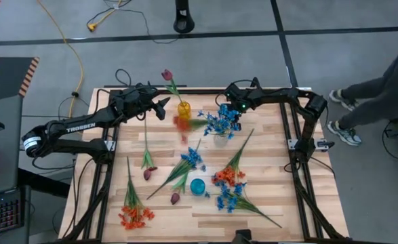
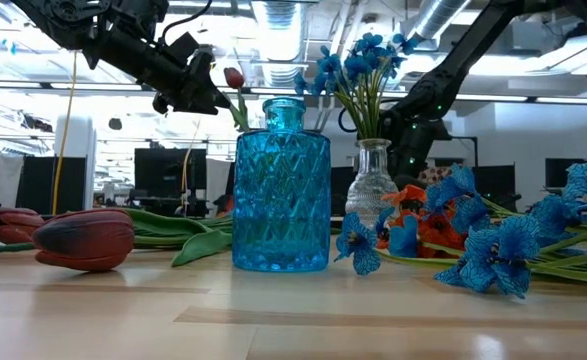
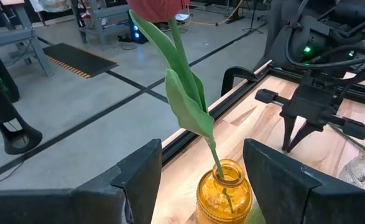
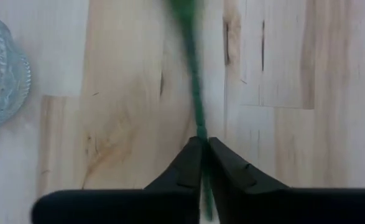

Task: Sort flowers into vase by color
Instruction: Put the top orange flowers into the blue vase

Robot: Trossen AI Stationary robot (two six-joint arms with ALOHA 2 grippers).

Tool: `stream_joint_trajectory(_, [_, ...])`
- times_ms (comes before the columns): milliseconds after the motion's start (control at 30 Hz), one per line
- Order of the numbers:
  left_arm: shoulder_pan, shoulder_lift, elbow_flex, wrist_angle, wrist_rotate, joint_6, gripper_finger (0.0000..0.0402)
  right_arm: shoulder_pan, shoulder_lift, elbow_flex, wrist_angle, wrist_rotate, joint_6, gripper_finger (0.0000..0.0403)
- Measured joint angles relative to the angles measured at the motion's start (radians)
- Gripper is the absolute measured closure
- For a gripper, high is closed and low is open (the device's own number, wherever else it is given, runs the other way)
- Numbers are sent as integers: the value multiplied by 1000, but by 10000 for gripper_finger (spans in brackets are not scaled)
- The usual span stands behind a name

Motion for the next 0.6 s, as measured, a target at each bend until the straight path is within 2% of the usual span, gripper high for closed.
stream_joint_trajectory(133, [0, 0, 0, 0, 0, -1, 187, 0, -7, 0, -18, 8, 0, 383])
stream_joint_trajectory(367, [0, 0, 0, 0, 0, -1, 187, 0, -47, -3, -34, 21, 8, 368])
stream_joint_trajectory(600, [0, 0, 0, 0, 0, -2, 187, -2, -124, -9, -123, 38, 11, 381])
